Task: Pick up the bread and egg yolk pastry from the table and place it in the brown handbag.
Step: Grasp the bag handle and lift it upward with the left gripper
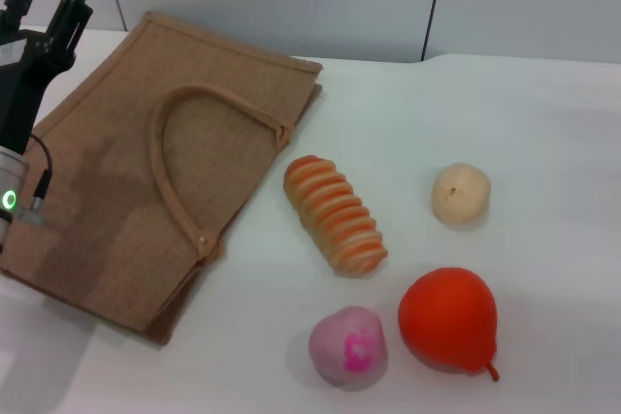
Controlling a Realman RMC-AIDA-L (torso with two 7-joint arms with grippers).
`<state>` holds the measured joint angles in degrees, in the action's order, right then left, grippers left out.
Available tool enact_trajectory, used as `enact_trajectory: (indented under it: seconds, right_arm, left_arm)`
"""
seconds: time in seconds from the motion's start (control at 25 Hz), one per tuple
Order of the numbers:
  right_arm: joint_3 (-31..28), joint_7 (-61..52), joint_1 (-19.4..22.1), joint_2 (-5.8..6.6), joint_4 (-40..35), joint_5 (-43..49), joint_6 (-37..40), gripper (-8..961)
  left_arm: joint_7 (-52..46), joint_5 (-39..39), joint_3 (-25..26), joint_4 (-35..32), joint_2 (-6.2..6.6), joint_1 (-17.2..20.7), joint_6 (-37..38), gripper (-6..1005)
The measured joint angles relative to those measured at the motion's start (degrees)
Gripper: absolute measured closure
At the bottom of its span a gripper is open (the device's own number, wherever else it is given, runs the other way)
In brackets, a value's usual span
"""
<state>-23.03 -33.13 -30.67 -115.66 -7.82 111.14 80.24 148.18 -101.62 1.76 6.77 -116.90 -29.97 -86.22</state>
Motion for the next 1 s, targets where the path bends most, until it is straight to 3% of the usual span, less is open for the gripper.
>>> enact_trajectory:
  seconds: [0.6,0.8,1.0]
  right_arm:
    - [-0.2,0.0,0.0,0.0,0.0,-0.2,0.0,71]
    - [-0.1,0.0,0.2,0.09,0.0,-0.2,-0.1,71]
    - [0.0,0.0,0.2,0.16,-0.2,0.0,-0.1,71]
  left_arm:
    - [-1.5,0.1,-0.3,-0.1,0.17,-0.2,0.8,122]
    - [-9.1,0.3,-3.8,-2.1,0.68,-0.5,0.9,121]
    - [-24.5,0.3,-11.1,-10.0,0.73,-0.6,2.9,121]
